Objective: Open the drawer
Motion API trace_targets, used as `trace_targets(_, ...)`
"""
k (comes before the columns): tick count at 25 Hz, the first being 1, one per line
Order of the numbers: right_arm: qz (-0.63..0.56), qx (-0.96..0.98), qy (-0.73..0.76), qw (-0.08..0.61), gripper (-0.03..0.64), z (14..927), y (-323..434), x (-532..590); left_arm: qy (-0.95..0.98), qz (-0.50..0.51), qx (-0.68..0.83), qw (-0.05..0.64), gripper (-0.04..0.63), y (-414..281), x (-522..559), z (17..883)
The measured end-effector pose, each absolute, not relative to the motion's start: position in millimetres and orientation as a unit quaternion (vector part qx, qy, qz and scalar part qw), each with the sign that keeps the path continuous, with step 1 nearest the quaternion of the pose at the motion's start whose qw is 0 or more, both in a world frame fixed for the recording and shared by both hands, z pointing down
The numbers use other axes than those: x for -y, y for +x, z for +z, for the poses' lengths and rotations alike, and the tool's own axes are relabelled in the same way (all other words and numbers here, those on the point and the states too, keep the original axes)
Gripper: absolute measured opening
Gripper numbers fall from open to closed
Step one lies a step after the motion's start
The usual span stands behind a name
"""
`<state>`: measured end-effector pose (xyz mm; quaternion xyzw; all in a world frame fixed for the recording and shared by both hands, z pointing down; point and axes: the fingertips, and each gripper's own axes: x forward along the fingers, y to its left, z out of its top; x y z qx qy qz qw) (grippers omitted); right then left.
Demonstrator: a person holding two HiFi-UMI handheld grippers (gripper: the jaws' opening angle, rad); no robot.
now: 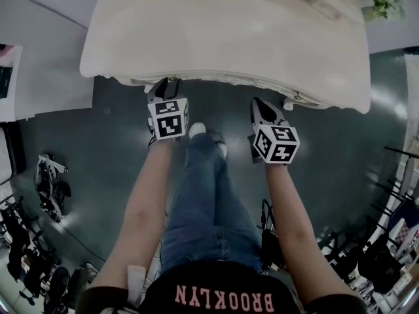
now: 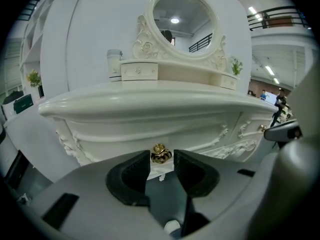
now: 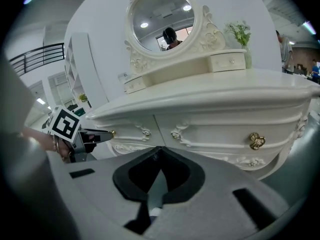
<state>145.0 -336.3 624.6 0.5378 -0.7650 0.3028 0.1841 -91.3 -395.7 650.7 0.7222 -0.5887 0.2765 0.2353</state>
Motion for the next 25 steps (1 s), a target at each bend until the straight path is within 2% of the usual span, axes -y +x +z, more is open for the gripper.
trace_targets(8, 0.312, 0.759, 0.542, 0.182, -0.009, 630.2, 149.1, 339.8, 0.720, 0.287, 0.590, 0.228, 0.118, -92.7, 402.7, 657.7)
trace_targets(25, 0.327, 0.756, 0.539, 0.176, -0.009, 640.9, 161.3, 305.5, 0.717, 0.285, 0.587, 0.246, 0.115, -95.0, 370.9, 654.5)
